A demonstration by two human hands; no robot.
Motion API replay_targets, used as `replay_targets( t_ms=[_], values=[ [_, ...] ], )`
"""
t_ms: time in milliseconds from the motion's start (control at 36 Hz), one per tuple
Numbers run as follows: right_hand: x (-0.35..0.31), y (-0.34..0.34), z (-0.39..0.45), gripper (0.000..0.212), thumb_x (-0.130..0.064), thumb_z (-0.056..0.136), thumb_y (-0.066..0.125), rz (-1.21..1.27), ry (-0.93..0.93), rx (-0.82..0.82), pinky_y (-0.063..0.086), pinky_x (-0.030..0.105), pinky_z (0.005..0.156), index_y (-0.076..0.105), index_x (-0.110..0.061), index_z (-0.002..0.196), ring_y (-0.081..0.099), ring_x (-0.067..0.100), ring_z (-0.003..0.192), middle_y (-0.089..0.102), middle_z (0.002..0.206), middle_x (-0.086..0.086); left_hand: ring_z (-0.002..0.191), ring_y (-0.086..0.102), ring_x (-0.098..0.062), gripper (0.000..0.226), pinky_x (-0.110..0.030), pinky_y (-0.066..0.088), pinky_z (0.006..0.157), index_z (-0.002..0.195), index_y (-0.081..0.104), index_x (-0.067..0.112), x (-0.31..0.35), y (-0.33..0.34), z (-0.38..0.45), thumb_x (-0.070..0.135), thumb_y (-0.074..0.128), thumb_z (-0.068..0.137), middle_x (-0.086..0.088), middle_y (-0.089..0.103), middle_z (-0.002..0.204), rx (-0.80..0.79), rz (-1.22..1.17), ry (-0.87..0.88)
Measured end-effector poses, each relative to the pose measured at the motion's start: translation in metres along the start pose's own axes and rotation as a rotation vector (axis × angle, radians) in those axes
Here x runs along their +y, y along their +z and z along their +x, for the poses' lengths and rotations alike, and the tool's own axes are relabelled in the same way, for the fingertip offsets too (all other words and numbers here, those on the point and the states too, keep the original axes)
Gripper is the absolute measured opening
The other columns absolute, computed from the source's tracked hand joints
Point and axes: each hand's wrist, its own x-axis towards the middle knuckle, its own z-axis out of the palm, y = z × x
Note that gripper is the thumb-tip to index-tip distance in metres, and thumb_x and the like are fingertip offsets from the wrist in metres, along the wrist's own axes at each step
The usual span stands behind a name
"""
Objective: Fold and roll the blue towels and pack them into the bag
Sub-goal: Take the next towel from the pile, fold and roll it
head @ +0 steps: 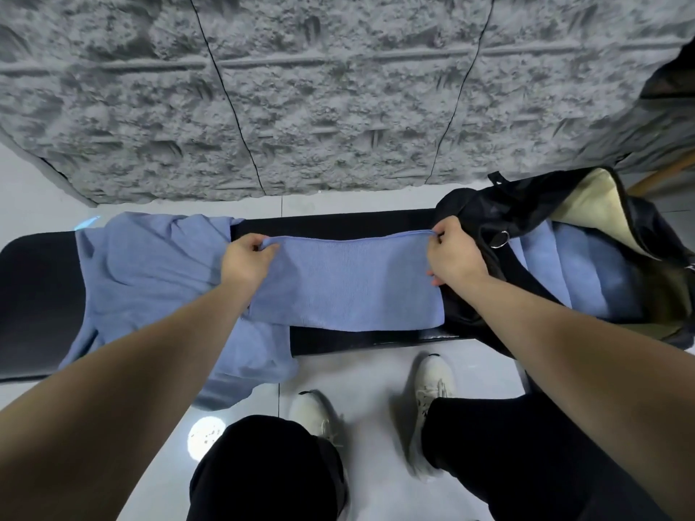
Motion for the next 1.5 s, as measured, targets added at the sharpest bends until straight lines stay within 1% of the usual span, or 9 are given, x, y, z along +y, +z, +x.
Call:
replay_targets(
  t_ms=[306,472,722,917,1111,1194,1278,1389,1500],
  values=[
    [-0.004,0.009,0.017,0.016,-0.018,0.095,0.046,0.193,0.088,-0.088,0.056,0.033,0.058,0.045,-0.015,0.111,0.052,0.019,0.06,0.053,0.084,0.005,0.082,0.058,-0.02,0.005,-0.028,0.042,0.071,0.097,0.057,0.02,-0.003,0.004,0.009,0.02,0.057,0.092,0.003,0.061,0.086,-0.067,0.13,0.012],
    [-0.003,0.011,0.022,0.056,-0.008,0.088,0.059,0.226,0.137,-0.185,0.052,0.028,0.052,0.038,-0.02,0.138,0.053,0.019,0.065,0.057,0.089,0.007,0.074,0.052,-0.017,0.017,-0.025,0.042,0.065,0.101,0.05,0.018,0.003,-0.004,0.011,0.005,0.052,0.091,0.002,0.052,0.075,-0.074,-0.038,0.059],
    [0.0,0.022,0.023,0.025,-0.014,0.086,0.064,0.252,0.108,-0.261,0.048,0.026,0.054,0.06,-0.019,0.11,0.057,0.018,0.073,0.064,0.091,0.002,0.065,0.047,-0.013,0.011,-0.022,0.041,0.061,0.095,0.058,0.013,0.013,-0.021,0.028,0.004,0.053,0.091,0.002,0.052,0.076,-0.028,-0.014,0.158],
    [0.003,0.024,0.021,0.022,-0.014,0.086,0.06,0.242,0.066,-0.224,0.034,0.027,0.046,0.062,-0.005,0.105,0.04,0.016,0.056,0.054,0.078,0.006,0.11,0.051,-0.027,0.035,-0.033,0.042,0.095,0.116,0.06,0.018,0.016,-0.008,0.018,0.006,0.054,0.085,-0.01,0.043,0.132,0.098,0.319,0.086],
    [0.004,0.034,0.011,0.02,-0.025,0.087,0.047,0.191,-0.019,-0.149,0.048,0.029,0.053,0.054,-0.006,0.083,0.053,0.021,0.057,0.053,0.082,0.005,0.071,0.053,-0.007,0.015,-0.012,0.042,0.061,0.092,0.059,0.02,0.056,0.044,-0.043,0.006,0.056,0.087,-0.003,0.057,0.102,-0.016,-0.141,0.105],
    [0.0,0.033,0.011,0.023,-0.021,0.092,0.034,0.222,0.072,-0.147,0.042,0.032,0.058,0.046,-0.012,0.074,0.044,0.023,0.056,0.046,0.069,0.008,0.079,0.057,-0.015,0.012,-0.027,0.051,0.073,0.088,0.058,0.022,0.07,0.068,-0.068,0.011,0.054,0.093,0.004,0.059,0.087,-0.172,-0.406,-0.122],
    [-0.003,0.033,0.007,0.029,-0.014,0.092,0.033,0.166,0.067,-0.208,0.046,0.03,0.057,0.061,-0.012,0.095,0.052,0.026,0.056,0.055,0.067,0.009,0.084,0.06,-0.017,0.003,-0.032,0.054,0.085,0.095,0.057,0.018,0.073,0.086,-0.086,0.017,0.054,0.095,0.003,0.06,0.089,-0.3,-0.518,-0.253],
    [0.006,0.042,-0.003,0.039,-0.006,0.093,0.031,0.099,-0.134,-0.299,0.05,0.03,0.059,0.061,-0.014,0.116,0.058,0.02,0.082,0.056,0.108,0.003,0.099,0.067,-0.02,0.044,-0.042,0.053,0.096,0.113,0.061,0.015,0.069,0.099,-0.096,0.038,0.064,0.076,-0.007,0.071,0.101,-0.408,-0.541,-0.294],
    [0.02,0.05,-0.01,0.051,-0.01,0.09,0.034,-0.046,-0.356,-0.314,0.04,0.032,0.107,0.055,-0.017,0.136,0.047,0.012,0.125,0.042,0.142,-0.012,0.093,0.067,-0.021,0.044,-0.04,0.054,0.094,0.098,0.065,0.007,0.069,0.105,-0.097,0.044,0.071,0.075,-0.011,0.069,0.093,-0.415,-0.684,-0.29]
  ],
)
